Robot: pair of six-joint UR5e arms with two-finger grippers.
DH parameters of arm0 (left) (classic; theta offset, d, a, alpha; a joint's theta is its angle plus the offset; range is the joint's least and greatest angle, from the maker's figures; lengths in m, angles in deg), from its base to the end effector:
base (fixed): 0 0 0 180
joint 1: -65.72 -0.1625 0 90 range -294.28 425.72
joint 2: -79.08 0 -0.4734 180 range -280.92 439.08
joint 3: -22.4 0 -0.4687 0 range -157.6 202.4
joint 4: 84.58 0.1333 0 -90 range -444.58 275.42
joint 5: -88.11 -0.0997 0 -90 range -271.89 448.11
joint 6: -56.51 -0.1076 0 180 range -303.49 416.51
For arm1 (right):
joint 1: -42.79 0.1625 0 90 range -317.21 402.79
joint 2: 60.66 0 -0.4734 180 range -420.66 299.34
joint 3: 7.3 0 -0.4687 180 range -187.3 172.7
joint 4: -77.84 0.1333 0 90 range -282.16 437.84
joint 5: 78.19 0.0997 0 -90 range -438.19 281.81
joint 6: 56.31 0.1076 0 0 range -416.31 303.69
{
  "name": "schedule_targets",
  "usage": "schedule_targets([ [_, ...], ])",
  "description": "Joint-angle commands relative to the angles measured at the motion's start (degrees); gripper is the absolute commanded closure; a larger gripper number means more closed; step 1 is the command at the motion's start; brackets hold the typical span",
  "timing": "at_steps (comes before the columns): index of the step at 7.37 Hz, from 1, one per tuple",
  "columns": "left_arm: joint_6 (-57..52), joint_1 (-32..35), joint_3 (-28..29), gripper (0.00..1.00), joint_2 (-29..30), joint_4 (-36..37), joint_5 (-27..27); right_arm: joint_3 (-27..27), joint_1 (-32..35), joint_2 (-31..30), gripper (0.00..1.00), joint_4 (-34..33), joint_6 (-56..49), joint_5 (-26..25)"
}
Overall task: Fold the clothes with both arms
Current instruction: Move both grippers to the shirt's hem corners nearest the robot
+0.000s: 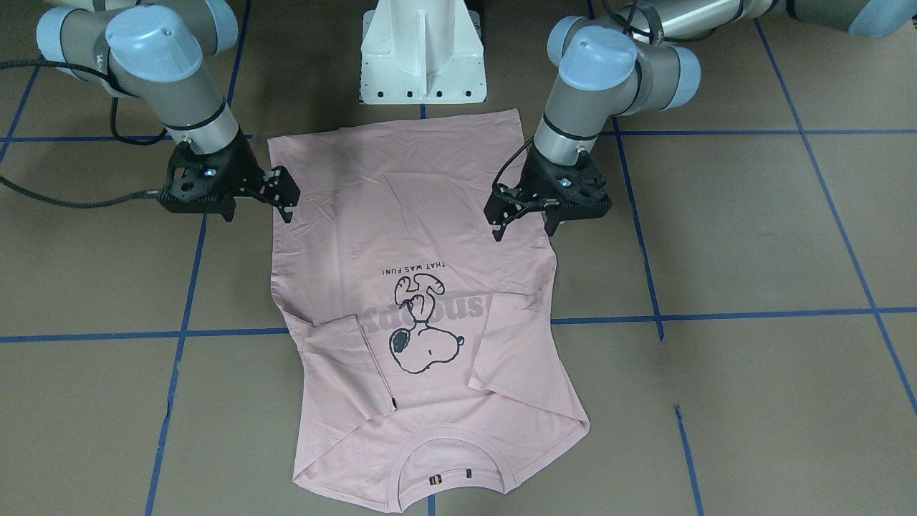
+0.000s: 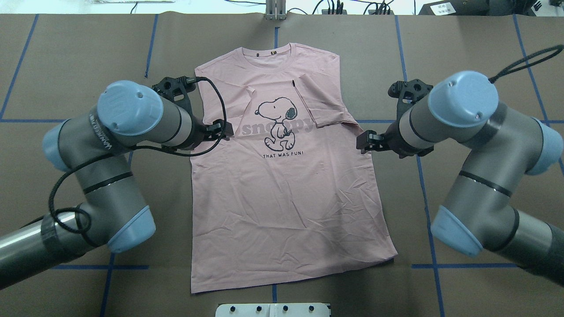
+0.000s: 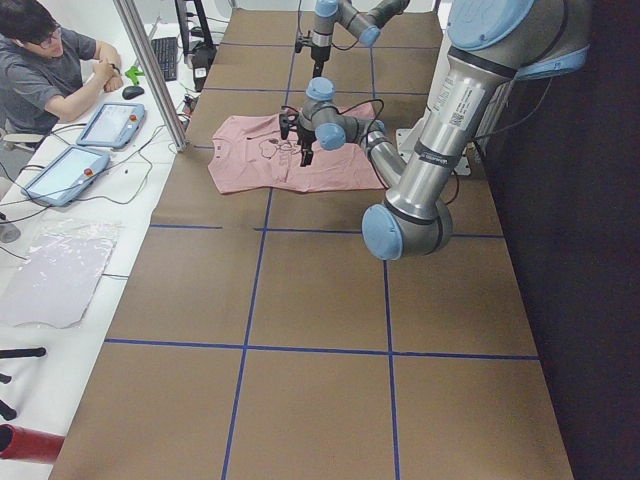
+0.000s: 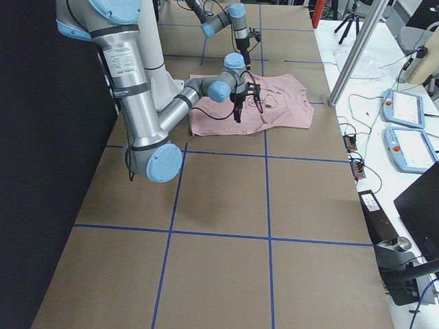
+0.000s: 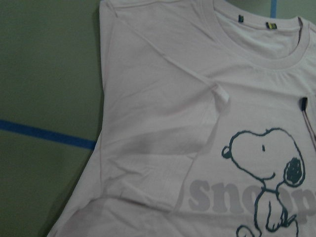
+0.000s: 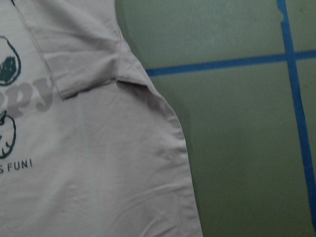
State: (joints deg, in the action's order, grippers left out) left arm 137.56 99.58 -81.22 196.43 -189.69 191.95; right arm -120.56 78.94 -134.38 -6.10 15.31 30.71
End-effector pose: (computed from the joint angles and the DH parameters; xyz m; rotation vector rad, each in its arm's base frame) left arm 0.5327 -0.4870 0.2512 0.1493 0.9906 -0.2798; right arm -0.4560 -0.4551 0.3185 0.0837 -0.8442 0.1601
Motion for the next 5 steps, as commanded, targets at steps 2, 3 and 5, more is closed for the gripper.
schedule_targets([
  [2, -0.1, -2.32, -8.87, 0.0, -7.48, 1.22, -0.12, -6.79, -20.08, -15.53, 0.0, 14.74, 15.2, -16.56],
  [3, 0.16, -2.32, -8.88, 0.0, -7.49, 1.22, -0.12, -7.41, -23.89, -18.71, 0.0, 13.9, 15.91, -21.05],
  [5, 0.34, -2.58, -8.88, 0.0, -7.32, 1.22, -0.12, -7.42, -25.68, -20.84, 0.0, 13.89, 17.4, -21.27],
])
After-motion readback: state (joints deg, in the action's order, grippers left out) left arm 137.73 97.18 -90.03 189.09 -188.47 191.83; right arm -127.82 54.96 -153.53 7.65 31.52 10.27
